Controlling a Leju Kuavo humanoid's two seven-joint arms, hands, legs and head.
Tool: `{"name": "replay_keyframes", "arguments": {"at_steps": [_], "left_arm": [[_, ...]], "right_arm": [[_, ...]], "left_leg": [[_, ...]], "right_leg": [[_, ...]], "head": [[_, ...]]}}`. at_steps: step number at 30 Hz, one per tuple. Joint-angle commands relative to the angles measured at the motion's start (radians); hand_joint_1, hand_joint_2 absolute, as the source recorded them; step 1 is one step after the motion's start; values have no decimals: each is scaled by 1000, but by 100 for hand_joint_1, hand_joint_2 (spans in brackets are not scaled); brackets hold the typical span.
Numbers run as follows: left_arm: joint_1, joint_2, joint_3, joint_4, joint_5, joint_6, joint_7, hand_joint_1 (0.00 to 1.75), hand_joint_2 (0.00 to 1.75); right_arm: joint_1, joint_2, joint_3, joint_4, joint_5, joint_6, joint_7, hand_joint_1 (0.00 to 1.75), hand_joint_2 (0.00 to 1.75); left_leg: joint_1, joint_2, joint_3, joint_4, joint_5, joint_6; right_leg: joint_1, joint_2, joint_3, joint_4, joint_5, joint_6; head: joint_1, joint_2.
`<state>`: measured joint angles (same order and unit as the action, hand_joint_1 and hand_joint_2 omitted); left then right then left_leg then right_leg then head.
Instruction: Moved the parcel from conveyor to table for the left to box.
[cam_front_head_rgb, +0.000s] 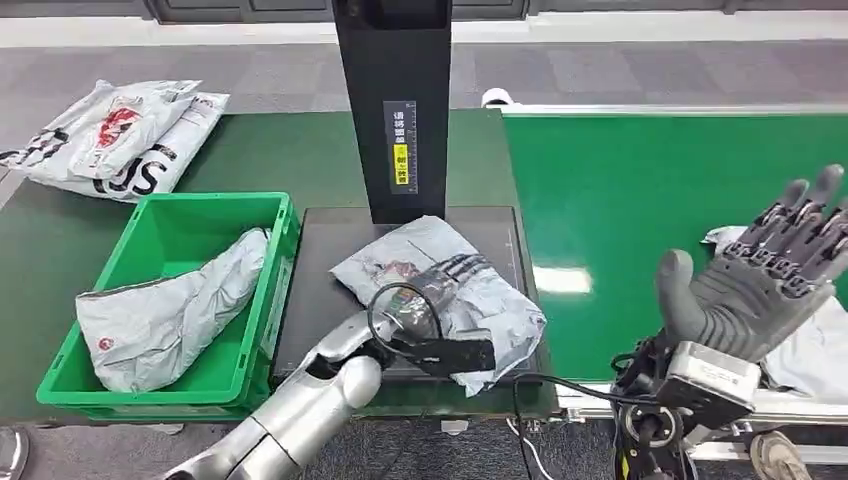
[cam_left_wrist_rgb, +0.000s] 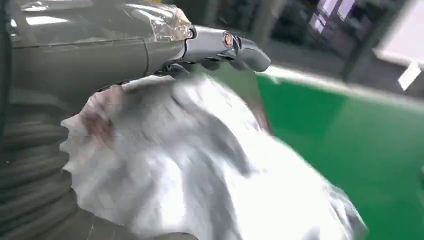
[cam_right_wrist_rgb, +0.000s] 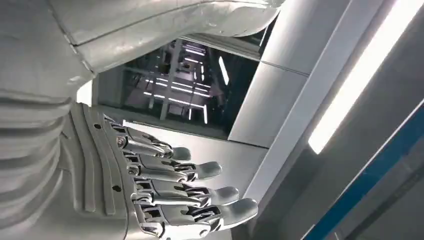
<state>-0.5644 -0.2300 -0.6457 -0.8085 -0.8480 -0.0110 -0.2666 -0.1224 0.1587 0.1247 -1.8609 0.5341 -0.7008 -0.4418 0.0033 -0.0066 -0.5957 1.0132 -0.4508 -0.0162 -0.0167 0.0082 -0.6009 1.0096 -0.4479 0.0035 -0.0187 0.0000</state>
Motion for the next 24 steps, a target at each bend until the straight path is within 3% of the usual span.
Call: {"name": "replay_keyframes", "arguments": {"at_steps": [1, 7, 8, 9, 10, 24], "left_arm": [[-142, -75, -184, 292, -15, -63, -28, 0, 175], [-182, -119, -225, 384, -25, -79, -12, 0, 175], [-185, -119, -233, 388, -27, -74, -8, 40, 175], [-185, -119, -233, 388, -27, -74, -8, 40, 175], [-187, -119, -237, 392, -28, -71, -4, 175, 175], [-205, -116, -202, 418, 11, 12, 21, 175, 175]], "right_arm": [[-66, 25, -32, 66, -21, 3, -5, 0, 175], [-65, 34, -22, 69, -21, 3, -5, 0, 175], [-64, 34, -22, 67, -25, 3, -8, 0, 175], [-64, 34, -22, 67, -25, 3, -8, 0, 175], [-62, 33, -23, 66, -27, 3, -9, 0, 175], [-53, 41, -35, 58, -19, 3, -10, 0, 175]], "left_leg": [[1, -1, 1, -1, 0, 1], [1, -1, 2, -1, 0, 1], [1, 0, 2, -2, 1, 1], [0, -1, 2, -1, 0, 1], [1, 0, 2, -1, 0, 0], [1, 0, 1, -1, 0, 0]], "right_leg": [[1, -2, 3, -2, 0, 0], [1, -3, 4, -3, 1, -1], [2, -2, 5, -4, 1, -1], [1, -2, 3, -2, 0, 0], [1, -2, 3, -2, 0, -1], [1, -1, 2, -1, 0, 0]], "head": [[0, 0], [0, 0], [0, 0], [0, 0], [0, 0], [0, 0]]}}
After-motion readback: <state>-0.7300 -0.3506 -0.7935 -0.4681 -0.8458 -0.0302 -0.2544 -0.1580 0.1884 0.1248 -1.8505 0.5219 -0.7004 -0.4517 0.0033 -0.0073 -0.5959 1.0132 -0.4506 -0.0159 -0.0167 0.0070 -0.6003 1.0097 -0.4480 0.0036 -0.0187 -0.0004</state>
